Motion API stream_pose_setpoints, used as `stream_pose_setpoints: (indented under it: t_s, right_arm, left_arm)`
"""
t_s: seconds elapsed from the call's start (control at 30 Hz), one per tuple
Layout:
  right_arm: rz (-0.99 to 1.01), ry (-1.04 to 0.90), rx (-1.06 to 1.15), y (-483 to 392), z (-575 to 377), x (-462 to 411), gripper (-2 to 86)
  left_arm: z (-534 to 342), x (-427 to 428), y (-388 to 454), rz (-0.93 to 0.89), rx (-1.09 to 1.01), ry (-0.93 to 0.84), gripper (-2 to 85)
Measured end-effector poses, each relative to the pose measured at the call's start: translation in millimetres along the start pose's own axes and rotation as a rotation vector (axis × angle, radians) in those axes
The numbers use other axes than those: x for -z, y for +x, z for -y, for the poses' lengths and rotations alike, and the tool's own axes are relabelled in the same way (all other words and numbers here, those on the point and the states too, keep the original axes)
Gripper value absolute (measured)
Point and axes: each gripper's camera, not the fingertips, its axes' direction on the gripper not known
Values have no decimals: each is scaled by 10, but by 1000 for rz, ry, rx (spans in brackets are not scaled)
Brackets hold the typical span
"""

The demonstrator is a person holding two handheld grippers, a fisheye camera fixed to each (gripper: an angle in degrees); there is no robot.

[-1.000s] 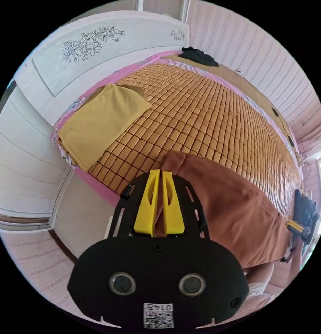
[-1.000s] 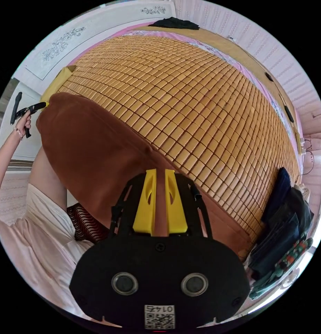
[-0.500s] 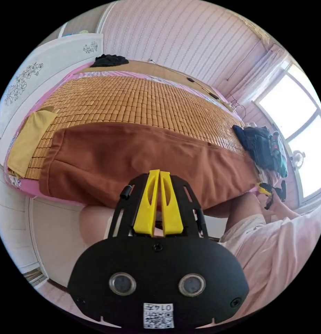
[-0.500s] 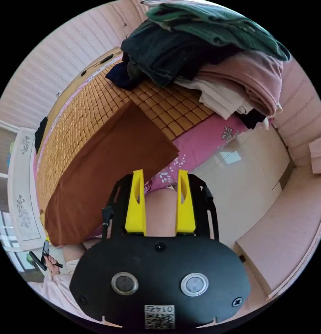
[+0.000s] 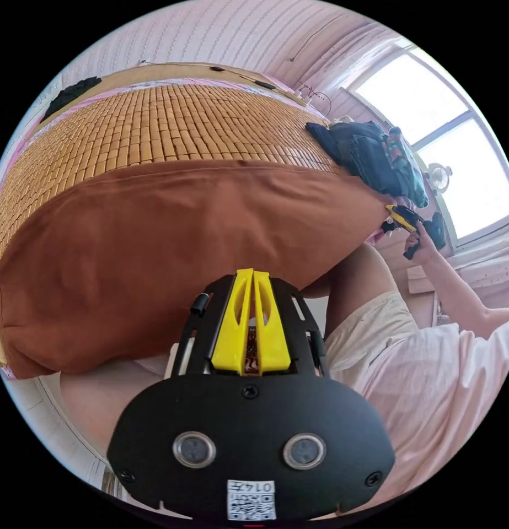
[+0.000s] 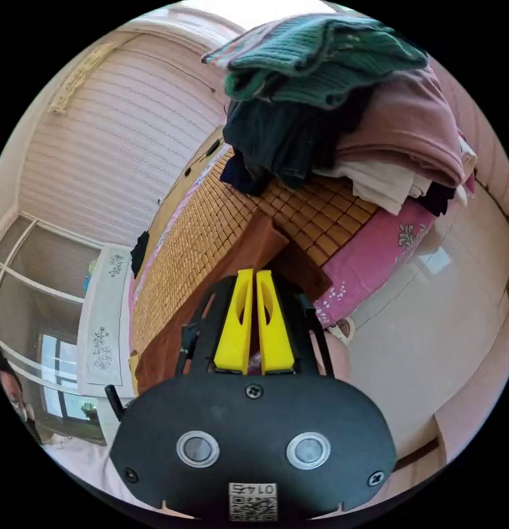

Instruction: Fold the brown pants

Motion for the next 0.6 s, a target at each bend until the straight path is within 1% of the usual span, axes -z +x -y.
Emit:
stream_pose_setpoints:
  t_s: [0.03, 0.1, 0.17, 0.2, 0.27, 0.33, 0.4, 0.43, 0.5, 0.53, 0.6]
  right_arm:
    - [-55, -23, 24, -58, -3, -42, -2]
    - [-192, -65, 115, -341, -42, -146, 0]
    - [-273, -57, 197, -614, -108, -185, 0]
    - [-327, -43, 243, -815, -159, -218, 0]
    - [-327, -45, 336, -1181, -245, -323, -1]
    - [-260, -95, 491, -1658, -360, -543, -2]
    - [-228, -262, 748, -2434, -575, -1047, -3]
    - [-233, -305, 816, -2638, -649, -1190, -3]
    - [-237, -447, 1080, -3415, -982, -1732, -3]
    - [-242, -478, 1136, -3594, -1058, -1860, -3]
    - [-298, -569, 1312, -4247, -1282, -2348, -4]
  left_arm:
    - [32, -151, 56, 4, -31, -37, -10]
    - [74, -379, 143, 81, -75, -103, -10]
    - [105, -647, 211, 191, -117, -161, -10]
    - [114, -709, 215, 201, -122, -175, -10]
    - [167, -894, 200, 210, -119, -204, -10]
    - [203, -974, 194, 202, -115, -206, -10]
    - [216, -989, 232, 186, -132, -164, -9]
    - [214, -969, 287, 165, -158, -110, -9]
    - [222, -955, 380, 143, -214, -33, -8]
    - [239, -987, 431, 157, -246, 8, -7]
    - [303, -1128, 461, 175, -268, 0, -4]
